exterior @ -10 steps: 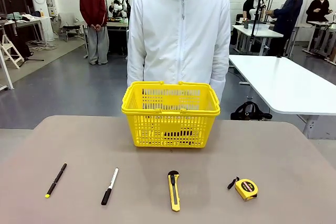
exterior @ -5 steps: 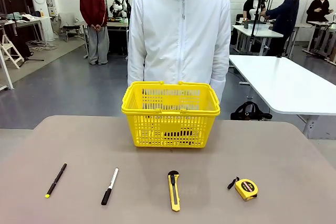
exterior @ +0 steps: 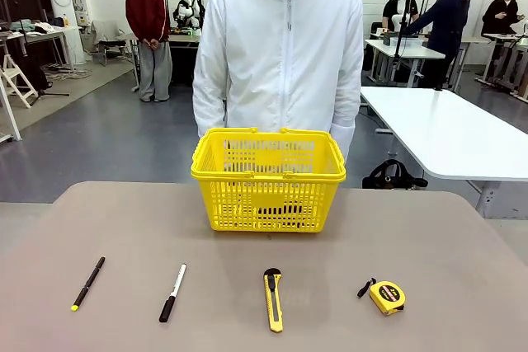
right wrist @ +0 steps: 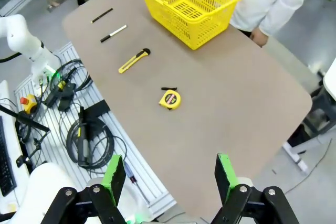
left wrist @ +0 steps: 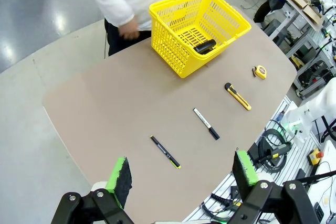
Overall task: Place the items the person wants into the basket.
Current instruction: Pick up the item the person points to and place it in the Market Basket.
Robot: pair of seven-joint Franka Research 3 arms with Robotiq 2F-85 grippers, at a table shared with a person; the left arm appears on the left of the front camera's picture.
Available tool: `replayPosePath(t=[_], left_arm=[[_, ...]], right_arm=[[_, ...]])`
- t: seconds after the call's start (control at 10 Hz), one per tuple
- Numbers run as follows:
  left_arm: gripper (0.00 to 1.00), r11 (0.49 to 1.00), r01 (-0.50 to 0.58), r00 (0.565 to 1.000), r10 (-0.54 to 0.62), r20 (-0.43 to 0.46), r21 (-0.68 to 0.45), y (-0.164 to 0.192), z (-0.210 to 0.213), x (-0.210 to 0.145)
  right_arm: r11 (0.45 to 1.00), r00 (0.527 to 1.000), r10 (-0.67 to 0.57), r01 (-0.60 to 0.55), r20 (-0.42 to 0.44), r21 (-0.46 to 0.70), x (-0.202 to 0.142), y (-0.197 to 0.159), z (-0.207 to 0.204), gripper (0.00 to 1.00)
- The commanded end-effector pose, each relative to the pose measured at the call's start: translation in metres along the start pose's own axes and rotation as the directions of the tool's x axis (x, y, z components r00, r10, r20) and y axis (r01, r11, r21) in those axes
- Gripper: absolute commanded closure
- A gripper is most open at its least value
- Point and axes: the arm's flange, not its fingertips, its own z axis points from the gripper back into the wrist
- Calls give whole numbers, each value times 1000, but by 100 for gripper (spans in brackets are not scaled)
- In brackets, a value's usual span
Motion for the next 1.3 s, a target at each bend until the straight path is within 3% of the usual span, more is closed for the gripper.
replayPosePath(t=[0.0, 1.2], left_arm=[[0, 1000, 21, 1000, -20, 11, -13, 0, 1, -1], [0, 1000, 21, 1000, -20, 11, -13, 0, 1, -1]], right_arm=[[1000, 1000, 18, -18, 7, 17, 1, 0, -1, 11], [1000, 1000, 18, -18, 7, 17, 1, 0, -1, 11]])
